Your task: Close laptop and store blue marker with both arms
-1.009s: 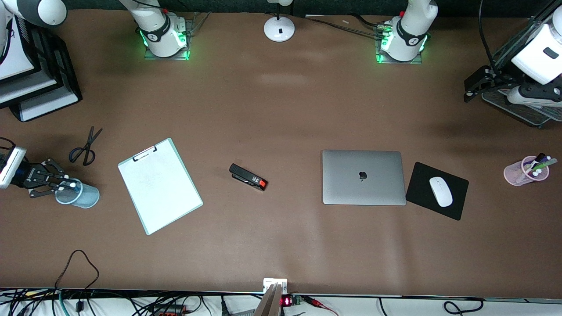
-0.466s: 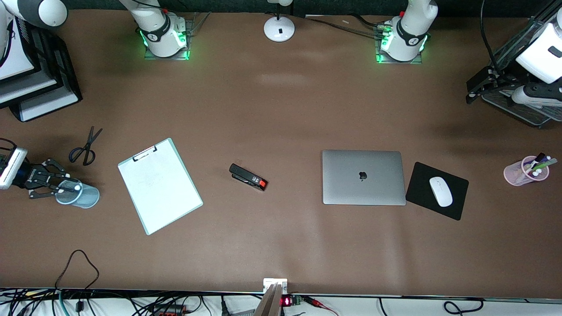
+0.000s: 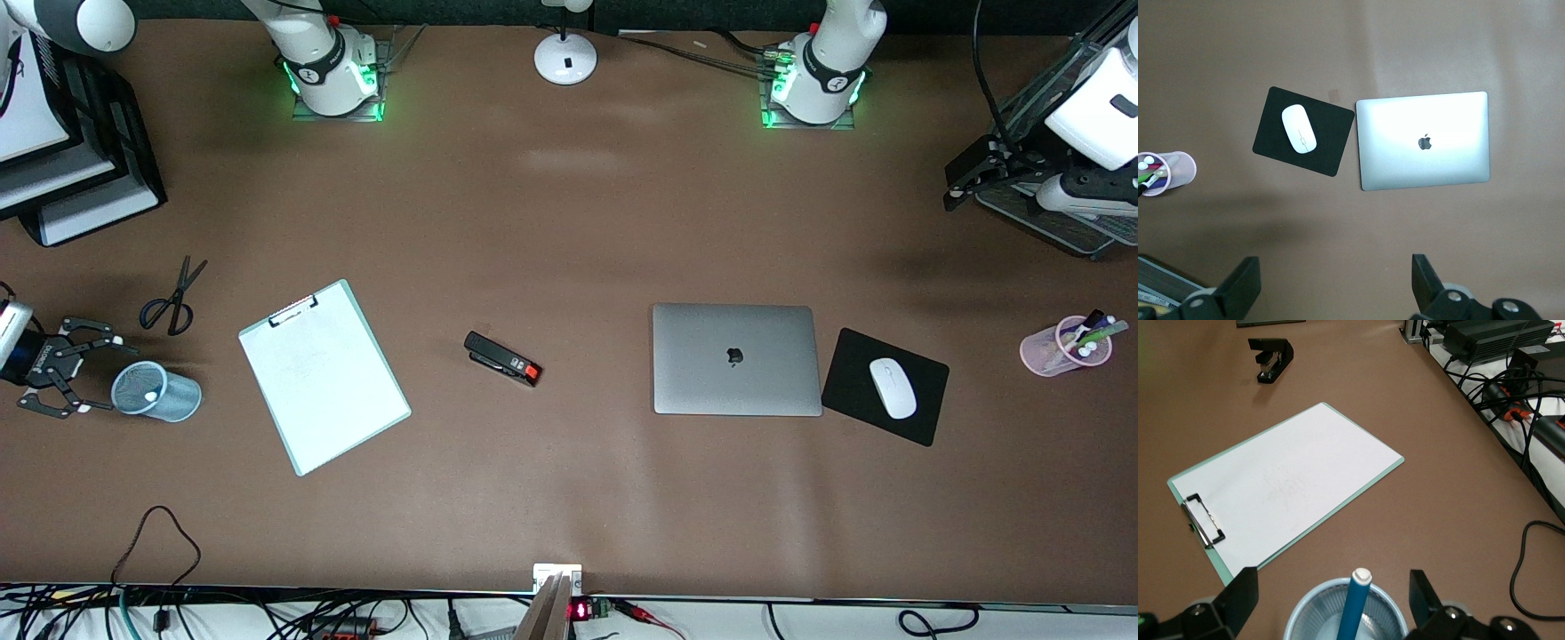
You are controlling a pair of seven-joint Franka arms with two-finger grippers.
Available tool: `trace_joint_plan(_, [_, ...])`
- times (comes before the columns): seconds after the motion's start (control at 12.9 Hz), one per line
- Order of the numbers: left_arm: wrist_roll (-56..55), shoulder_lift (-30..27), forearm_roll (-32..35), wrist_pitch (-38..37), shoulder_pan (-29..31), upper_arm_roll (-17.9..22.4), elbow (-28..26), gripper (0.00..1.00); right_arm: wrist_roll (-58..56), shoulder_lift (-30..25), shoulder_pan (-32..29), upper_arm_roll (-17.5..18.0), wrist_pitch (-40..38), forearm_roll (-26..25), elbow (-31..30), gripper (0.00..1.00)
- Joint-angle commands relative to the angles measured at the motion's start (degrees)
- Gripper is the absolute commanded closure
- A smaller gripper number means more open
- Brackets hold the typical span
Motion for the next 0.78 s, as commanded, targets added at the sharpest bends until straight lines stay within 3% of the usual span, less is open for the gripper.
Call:
trace_joint_plan(0.0, [1.0, -0.5, -0.7, 0.7, -0.1, 0.3, -0.7, 0.0, 11.3, -4.8, 0.6, 0.6, -2.4, -5.0, 0.2, 0.0])
trace_joint_plan(0.23, [0.9, 0.1, -0.7, 0.9, -0.1, 0.3, -0.7, 0.0, 23.7, -9.5, 4.8, 0.7, -3.1, -10.8, 2.6, 0.0])
trace_joint_plan(0.47, [0.9, 0.1, -0.7, 0.9, 0.2, 0.3, -0.9, 0.0, 37.1, -10.3, 8.2, 0.4, -9.2, -14.5, 8.0, 0.0])
trace_joint_plan(0.7, [0.9, 0.1, -0.7, 0.9, 0.2, 0.3, -0.8, 0.0, 45.5, -11.3, 12.7, 0.4, -10.0, -17.8, 10.3, 0.0])
